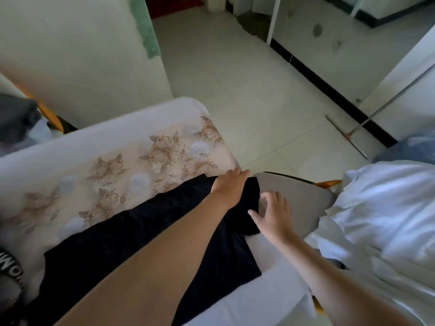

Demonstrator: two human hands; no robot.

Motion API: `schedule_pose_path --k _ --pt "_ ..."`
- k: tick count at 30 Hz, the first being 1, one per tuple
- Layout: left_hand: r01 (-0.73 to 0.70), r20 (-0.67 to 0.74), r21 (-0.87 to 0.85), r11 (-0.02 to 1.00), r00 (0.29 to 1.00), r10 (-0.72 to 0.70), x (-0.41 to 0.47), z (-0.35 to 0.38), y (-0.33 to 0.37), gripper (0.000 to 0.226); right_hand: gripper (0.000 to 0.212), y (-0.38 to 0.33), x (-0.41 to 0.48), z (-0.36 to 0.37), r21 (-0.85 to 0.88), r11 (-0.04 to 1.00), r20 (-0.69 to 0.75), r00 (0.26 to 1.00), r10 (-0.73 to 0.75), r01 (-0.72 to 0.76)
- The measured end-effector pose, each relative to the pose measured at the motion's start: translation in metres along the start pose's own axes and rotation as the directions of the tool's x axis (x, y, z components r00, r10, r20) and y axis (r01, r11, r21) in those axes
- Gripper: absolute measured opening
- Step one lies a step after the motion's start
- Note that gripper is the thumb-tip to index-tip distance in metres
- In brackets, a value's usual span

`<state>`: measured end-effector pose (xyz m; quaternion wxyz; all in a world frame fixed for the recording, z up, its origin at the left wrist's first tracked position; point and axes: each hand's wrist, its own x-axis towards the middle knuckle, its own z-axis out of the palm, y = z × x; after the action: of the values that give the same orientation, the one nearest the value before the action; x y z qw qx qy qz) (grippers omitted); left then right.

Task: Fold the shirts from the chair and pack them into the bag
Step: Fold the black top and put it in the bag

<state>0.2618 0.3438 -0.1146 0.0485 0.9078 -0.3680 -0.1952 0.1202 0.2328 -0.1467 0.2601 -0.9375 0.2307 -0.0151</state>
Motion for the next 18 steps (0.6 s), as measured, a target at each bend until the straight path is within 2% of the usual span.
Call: schedule_pose_path --k 2,3,5,8,10,12,15,17,18 --pt "0.021 0.042 -0.074 0.997 0.999 -0.018 0.002 -0.005 0.0 0.039 0.069 -0.001 0.004 -0.002 -0.008 0.998 0.075 0.996 0.058 -0.058" --pt "0.03 0.065 -0.13 0.991 0.998 -0.022 0.0 -0.008 -0.001 0.037 0.076 -0.002 0.006 -0.004 -0.011 0.998 0.108 0.992 0.064 -0.063" --pt "0.043 0.045 -0.259 0.965 0.998 -0.032 -0.008 -0.02 -0.004 0.035 0.078 -0.009 0.009 -0.007 -0.011 0.998 0.184 0.981 0.062 -0.061" --pt "0.061 -0.067 -0.4 0.915 0.993 -0.096 -0.031 -0.04 -0.013 0.035 0.05 -0.022 0.012 -0.011 0.041 0.998 0.251 0.967 0.045 -0.057" --pt "0.084 -0.09 -0.495 0.865 0.985 -0.146 -0.049 -0.049 -0.025 0.042 0.033 -0.031 0.01 -0.014 0.059 0.998 0.184 0.983 0.001 -0.012" --pt "0.088 -0.096 -0.563 0.822 0.981 -0.17 -0.067 -0.055 -0.04 0.044 0.034 -0.037 0.003 -0.016 0.028 0.999 0.111 0.993 -0.039 0.036" --pt "0.08 -0.096 -0.553 0.829 0.983 -0.158 -0.093 -0.061 -0.061 0.046 0.037 -0.055 -0.015 -0.023 0.058 0.996 0.096 0.992 -0.078 0.073" --pt "0.099 -0.074 -0.398 0.912 0.987 -0.14 -0.108 -0.061 -0.072 0.049 0.031 -0.072 -0.03 -0.025 0.048 0.991 0.208 0.969 -0.136 0.129" --pt "0.127 -0.05 -0.27 0.954 0.988 -0.146 -0.114 -0.059 -0.077 0.052 0.025 -0.081 -0.038 -0.026 0.05 0.989 0.311 0.938 -0.149 0.141"
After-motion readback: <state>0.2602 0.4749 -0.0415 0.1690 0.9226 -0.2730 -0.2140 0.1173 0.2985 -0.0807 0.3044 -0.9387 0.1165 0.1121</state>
